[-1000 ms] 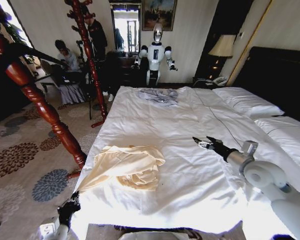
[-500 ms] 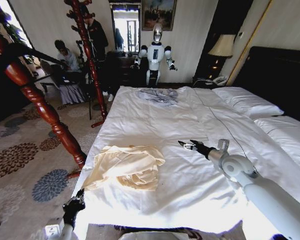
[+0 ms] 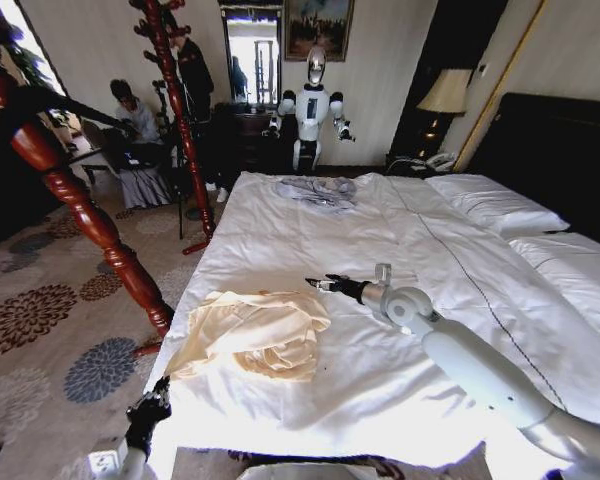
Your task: Pick up the clothes from the bed and hang them on the clothes hanger.
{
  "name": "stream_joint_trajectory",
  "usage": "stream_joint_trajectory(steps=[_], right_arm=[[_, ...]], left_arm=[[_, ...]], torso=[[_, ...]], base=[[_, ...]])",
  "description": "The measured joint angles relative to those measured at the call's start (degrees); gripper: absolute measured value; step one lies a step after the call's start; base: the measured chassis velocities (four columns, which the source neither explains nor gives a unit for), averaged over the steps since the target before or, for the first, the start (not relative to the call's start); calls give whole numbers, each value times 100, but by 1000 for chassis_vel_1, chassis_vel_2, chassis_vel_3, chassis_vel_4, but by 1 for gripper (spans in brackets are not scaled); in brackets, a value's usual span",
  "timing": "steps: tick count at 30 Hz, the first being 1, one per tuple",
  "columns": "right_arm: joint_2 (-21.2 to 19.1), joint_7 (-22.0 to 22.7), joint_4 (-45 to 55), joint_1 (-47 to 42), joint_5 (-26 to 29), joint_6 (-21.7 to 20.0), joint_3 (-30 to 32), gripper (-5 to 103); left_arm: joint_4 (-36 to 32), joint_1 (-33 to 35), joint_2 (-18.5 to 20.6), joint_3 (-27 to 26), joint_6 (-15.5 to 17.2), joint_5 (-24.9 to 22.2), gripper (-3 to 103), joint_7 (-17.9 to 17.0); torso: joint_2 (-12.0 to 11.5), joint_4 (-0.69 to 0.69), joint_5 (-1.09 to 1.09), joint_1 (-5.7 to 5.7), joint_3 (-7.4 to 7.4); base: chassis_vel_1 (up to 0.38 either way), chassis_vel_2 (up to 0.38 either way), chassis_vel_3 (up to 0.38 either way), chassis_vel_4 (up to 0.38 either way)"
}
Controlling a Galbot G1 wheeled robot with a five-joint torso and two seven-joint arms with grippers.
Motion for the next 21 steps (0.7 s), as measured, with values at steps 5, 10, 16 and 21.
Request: stream_joint_trajectory(steps=[5,10,16,21], right_arm=[[144,-83,-295,211,-193,-35,-373,100],[186,-180,-549,294,-373,-29,-566,100],[244,-290,-812,424,-585,5,-794,100],[230,-357,-881,491,-733,32,-950,100]], left_arm=[[9,12,-20,-13,-23,-9,2,-5],[24,-21,-26,5,-18,-19,2,-19],[31,-48,-36,44,3,-4,2,-23],[50,-50,-55,31,4,-8,2,-27]], torso=[[0,0,-1,0,0],[0,-1,0,0,0],[0,0,0,0,0],[0,0,0,0,0]], base=[[0,0,0,0],[0,0,0,0],[0,0,0,0],[0,0,0,0]])
